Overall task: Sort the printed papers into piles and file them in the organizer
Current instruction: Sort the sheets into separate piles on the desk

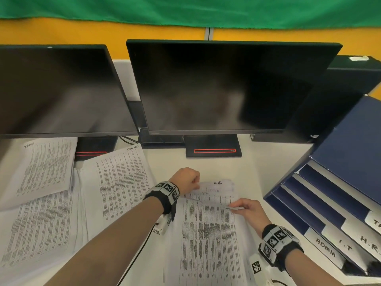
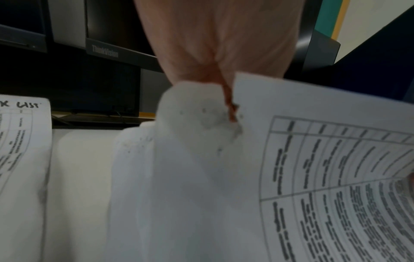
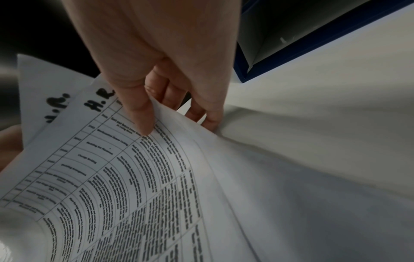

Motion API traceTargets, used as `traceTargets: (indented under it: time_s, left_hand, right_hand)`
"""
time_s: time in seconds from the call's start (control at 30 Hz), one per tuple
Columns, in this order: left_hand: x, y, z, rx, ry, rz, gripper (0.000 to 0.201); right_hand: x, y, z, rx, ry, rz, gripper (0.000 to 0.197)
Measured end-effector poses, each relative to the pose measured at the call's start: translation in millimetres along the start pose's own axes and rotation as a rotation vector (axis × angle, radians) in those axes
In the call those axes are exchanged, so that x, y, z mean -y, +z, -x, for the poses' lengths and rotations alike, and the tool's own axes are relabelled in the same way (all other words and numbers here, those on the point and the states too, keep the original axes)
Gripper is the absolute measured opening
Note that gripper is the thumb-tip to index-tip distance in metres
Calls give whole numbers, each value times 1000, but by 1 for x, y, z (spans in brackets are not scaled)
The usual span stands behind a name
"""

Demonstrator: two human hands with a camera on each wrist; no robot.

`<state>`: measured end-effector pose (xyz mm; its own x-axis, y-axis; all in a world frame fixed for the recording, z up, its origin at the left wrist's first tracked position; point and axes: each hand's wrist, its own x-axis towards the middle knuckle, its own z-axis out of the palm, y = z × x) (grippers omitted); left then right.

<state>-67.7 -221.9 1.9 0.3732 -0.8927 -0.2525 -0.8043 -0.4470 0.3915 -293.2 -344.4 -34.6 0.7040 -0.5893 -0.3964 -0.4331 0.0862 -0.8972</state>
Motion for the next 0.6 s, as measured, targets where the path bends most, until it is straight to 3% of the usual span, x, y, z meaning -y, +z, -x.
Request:
traceTargets:
  time_s: [0.2,0.5,0.6]
  left_hand:
    - [0,-3,0,-17,39,-79,23]
    - [1,-1,5,-245,199,-85,26]
    - [2,-2,5,-173,126,0,19]
  right_hand:
    - [1,1,1,-8,-5,0,11]
    - [-1,0,1,-30,17,-5,9]
    - [-1,1,1,-30,9,1,8]
